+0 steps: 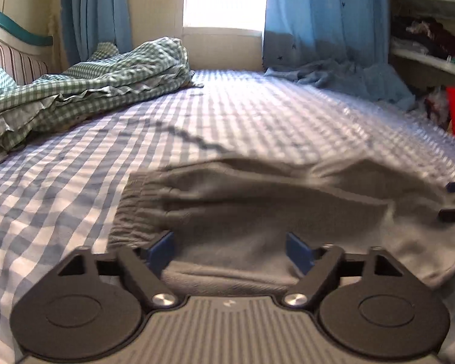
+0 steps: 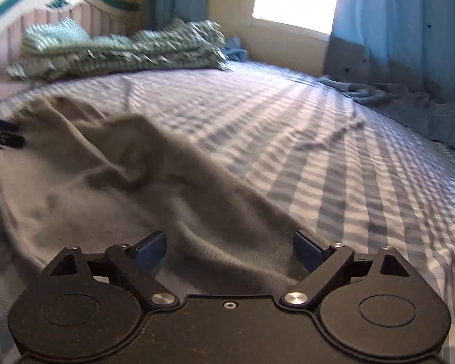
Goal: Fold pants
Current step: 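Grasp the leg cuff with the right tool and lift it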
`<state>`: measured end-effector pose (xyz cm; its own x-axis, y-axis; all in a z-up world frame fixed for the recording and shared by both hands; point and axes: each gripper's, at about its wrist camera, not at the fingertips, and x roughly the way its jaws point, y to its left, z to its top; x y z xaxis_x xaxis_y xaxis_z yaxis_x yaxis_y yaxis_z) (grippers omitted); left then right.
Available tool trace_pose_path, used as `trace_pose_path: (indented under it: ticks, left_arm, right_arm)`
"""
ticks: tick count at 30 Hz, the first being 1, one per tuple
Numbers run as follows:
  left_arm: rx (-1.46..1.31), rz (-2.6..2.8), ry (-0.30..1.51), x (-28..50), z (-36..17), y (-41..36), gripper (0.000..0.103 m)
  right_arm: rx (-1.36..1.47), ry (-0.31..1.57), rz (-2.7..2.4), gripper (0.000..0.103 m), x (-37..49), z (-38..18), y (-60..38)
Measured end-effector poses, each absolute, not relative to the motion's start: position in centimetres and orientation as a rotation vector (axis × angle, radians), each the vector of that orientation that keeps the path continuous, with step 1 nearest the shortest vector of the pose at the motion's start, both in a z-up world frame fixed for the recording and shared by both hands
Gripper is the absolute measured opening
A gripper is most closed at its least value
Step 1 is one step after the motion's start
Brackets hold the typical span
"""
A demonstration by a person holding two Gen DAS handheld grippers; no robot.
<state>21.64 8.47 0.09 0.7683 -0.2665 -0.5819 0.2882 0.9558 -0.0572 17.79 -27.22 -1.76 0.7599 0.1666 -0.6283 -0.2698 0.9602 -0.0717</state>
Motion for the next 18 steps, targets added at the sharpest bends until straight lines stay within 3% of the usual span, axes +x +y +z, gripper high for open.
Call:
trace_pose_path:
  ticks: [2,5,9,10,13,16,18]
  left_arm:
    - [0.039,-0.35,0.565,22.1,1.4,7.4,0.096]
    - [0.095,-0.363,0.543,24.0,1.6,4.9,0.097]
    - [0.165,-0.349,0.633,26.0,-1.3,3.2,0.096]
    - [0.174,-0.345,0.647,26.0,-2.1,3.3,0.096]
    - [0.206,-0.334,0.644,25.3,-3.7,3.9,0.096]
    - [0.229,-0.339,0.626,24.6,-4.3,4.3,0.096]
    - [0.229,-0.34,0.627,24.6,-4.3,4.3,0.097]
  right_arm:
    - [-0.094,0.677,0.358,0.099,19.3,0.0,-27.9]
    - [0.05,0.713,0.571,0.1,24.5,2.0,-28.4]
    - [0.223,0.864,0.808,0.094,33.8,1.3,-26.8]
    - [0.215,0.908,0.836,0.084,35.4,0.9,-26.2]
    - [0.148,1.012,0.917,0.038,37.7,0.0,-24.0]
    - [0.061,1.024,0.974,0.021,36.2,0.2,-22.8]
    - [0.02,1.019,1.034,0.019,33.6,0.3,-22.4]
